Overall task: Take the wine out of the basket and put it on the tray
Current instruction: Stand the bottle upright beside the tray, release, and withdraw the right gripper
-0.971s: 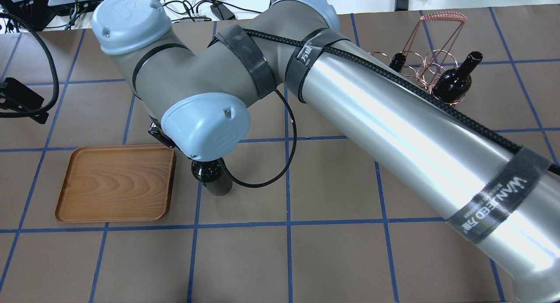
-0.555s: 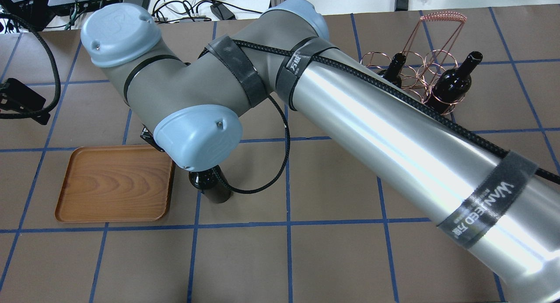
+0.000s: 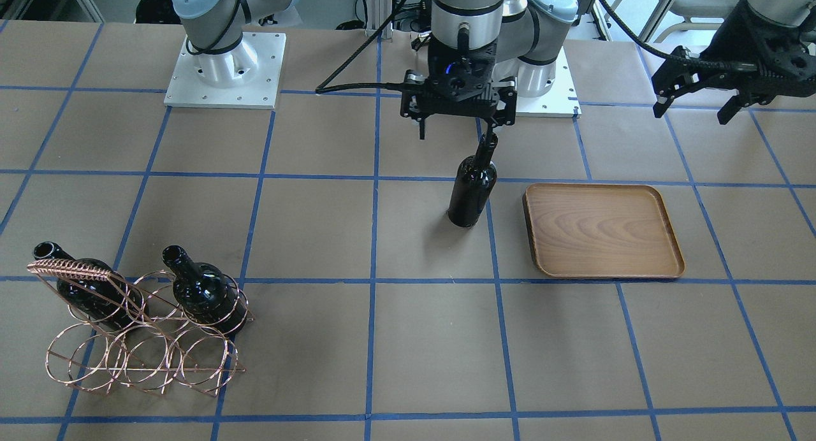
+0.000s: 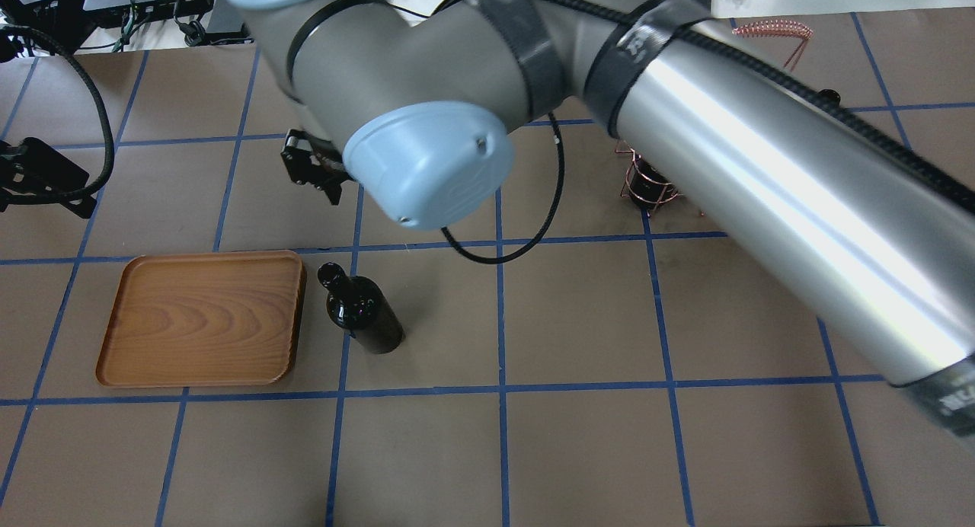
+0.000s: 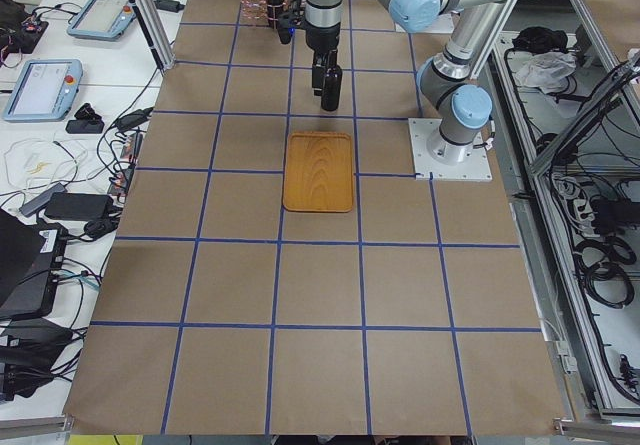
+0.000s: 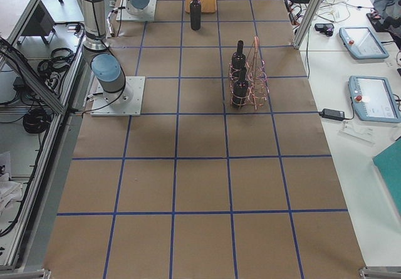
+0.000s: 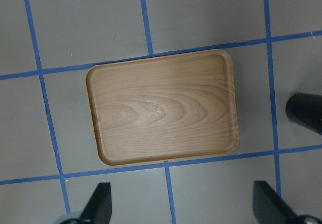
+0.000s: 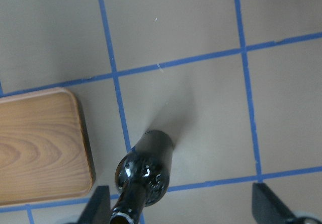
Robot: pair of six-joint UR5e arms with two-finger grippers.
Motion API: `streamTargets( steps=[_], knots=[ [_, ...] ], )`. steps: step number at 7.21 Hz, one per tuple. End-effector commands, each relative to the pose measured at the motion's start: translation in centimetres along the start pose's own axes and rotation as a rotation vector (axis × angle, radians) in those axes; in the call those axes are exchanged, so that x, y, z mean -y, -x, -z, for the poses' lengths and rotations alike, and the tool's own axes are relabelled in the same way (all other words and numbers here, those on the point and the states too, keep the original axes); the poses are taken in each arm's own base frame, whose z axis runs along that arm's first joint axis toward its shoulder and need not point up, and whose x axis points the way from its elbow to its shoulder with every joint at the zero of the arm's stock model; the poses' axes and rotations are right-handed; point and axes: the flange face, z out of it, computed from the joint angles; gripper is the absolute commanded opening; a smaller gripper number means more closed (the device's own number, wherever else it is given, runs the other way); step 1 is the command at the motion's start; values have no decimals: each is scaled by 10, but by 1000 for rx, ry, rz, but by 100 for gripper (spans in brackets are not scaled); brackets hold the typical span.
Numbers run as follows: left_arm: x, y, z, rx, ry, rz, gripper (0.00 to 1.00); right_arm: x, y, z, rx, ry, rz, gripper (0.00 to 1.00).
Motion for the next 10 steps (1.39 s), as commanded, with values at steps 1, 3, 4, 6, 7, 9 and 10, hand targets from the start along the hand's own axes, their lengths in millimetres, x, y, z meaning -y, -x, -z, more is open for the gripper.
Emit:
streamTargets(
  steps=[1,3,4,6,7,9,10],
  knots=[
    [1,-4,-3,-8,-3,63,100,77,-107,37,-33,7,30,100],
    [14,-79,0,-4,-8,52,100,132,-224,66,-35,-5,91,100],
    [19,-135,-4,-3,-7,51,100,138,-252,67,-51,-7,91,100],
    [20,-200,-9,-4,-51,34,100,127,-258,57,-58,9,104,100],
    [20,-229,-26,-49,-25,32,100,119,-260,51,-53,21,117,100],
    [14,-269,-56,-52,13,-39,100,128,-259,52,-48,-65,175,100],
    [6,-275,-76,-45,47,-70,100,126,-258,52,-45,-62,189,100]
  ],
)
